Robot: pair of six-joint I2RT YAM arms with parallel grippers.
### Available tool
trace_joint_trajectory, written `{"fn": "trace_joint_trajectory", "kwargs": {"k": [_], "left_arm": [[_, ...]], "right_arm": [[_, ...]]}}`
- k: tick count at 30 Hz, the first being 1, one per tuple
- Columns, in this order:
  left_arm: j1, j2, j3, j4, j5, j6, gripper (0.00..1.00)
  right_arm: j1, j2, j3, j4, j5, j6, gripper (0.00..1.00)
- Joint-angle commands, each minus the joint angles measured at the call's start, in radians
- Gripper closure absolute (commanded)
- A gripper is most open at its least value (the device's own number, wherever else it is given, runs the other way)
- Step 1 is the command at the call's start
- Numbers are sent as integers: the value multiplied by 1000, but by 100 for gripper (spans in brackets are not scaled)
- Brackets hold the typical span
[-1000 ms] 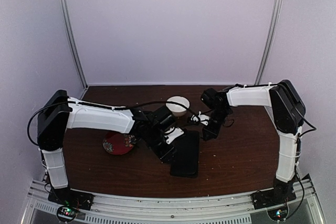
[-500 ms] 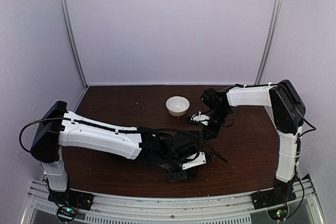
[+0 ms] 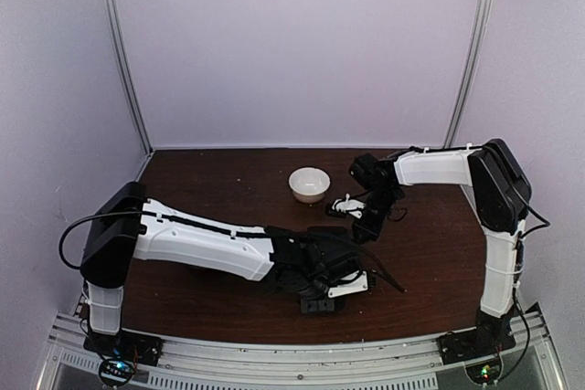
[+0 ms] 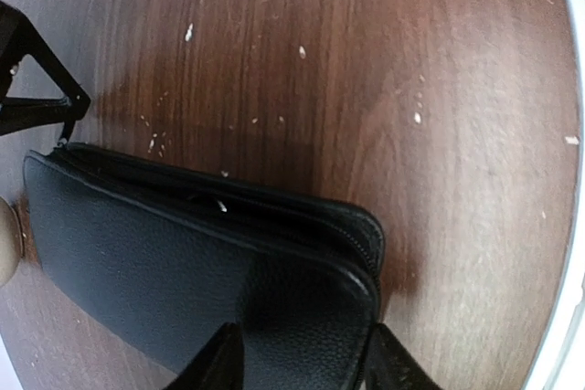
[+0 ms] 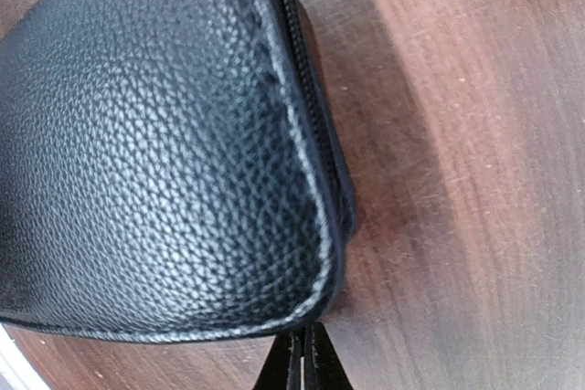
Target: Sort the hair-cutting tools
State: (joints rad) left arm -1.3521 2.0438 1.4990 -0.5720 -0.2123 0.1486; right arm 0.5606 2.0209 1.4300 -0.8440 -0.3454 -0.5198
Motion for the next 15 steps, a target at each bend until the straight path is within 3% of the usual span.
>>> {"fn": "trace_joint_trajectory", "kwargs": {"k": [1,7,15], "left_arm": [[3,90,98,-51,-72,-15,59],[32,109,107,-43,-85,-63,71],[69,115,123,-6,-86,-89,76]], "right_arm": [[-2,10,-11,10,-12,12,100],[7,-50,-92,-37,-66,-13,100],[75,-174,-234,-99,-147,-24,100]]}}
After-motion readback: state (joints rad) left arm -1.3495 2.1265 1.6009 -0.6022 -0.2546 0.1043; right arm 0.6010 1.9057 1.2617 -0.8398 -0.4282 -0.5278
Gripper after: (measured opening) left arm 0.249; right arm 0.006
